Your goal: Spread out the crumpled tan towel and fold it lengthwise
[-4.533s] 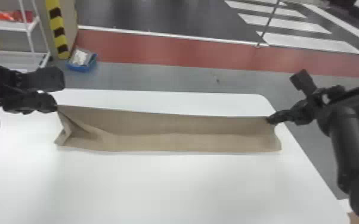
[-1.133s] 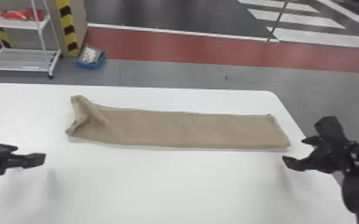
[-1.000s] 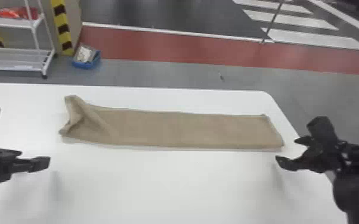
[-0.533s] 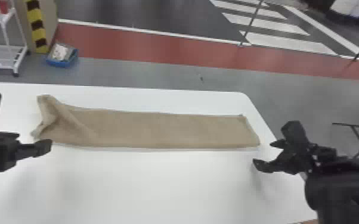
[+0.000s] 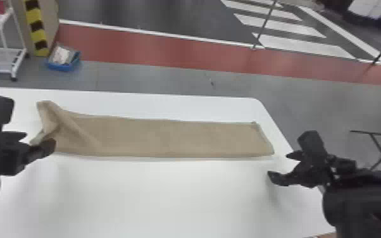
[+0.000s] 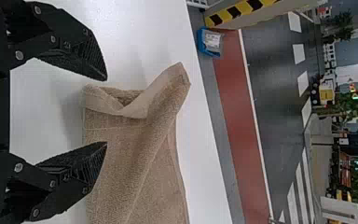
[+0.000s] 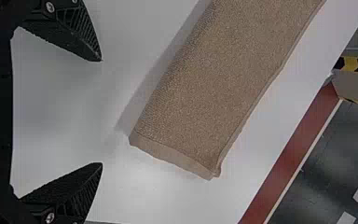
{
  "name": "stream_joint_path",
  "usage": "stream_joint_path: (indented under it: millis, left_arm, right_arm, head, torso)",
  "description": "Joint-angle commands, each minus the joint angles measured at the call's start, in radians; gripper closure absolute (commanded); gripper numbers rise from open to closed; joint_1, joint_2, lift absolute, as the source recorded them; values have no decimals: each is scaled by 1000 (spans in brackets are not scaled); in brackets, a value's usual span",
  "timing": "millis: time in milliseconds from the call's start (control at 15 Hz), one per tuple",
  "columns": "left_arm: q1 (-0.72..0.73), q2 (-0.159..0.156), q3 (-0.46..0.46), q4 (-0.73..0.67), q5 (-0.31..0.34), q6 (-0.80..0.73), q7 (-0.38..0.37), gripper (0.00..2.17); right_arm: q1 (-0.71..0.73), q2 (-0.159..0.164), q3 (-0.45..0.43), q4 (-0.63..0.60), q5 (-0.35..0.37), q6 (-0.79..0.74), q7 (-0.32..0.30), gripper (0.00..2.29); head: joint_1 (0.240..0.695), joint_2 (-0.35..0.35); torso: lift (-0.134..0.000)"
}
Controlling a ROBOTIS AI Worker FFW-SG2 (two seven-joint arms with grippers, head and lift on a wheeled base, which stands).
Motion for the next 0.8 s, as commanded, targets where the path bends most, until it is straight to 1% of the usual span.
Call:
stream_joint_path:
  millis: [0,267,600,733]
  left_arm:
    - [5,-1,-10,5,-8,-1,21,704]
    - [15,-7,-23,4,-8,-1,35,701]
    - [-3,-9,-54,58,-22,-72,102,704]
    - [-6,-9,-56,64,-30,-72,102,704]
  right_arm:
    - [0,3,3,0,0,1,0,87]
    - [0,8,1,0,1,1,0,87]
    - [2,8,-13,3,-2,-2,11,87]
    - [3,6,-19,5,-20,-5,11,87]
  head:
    - [695,-322]
    - [695,-316]
    - [695,-324]
    - [695,-325]
  torso:
    - [-124]
    - [-124]
    - [-124]
    - [-124]
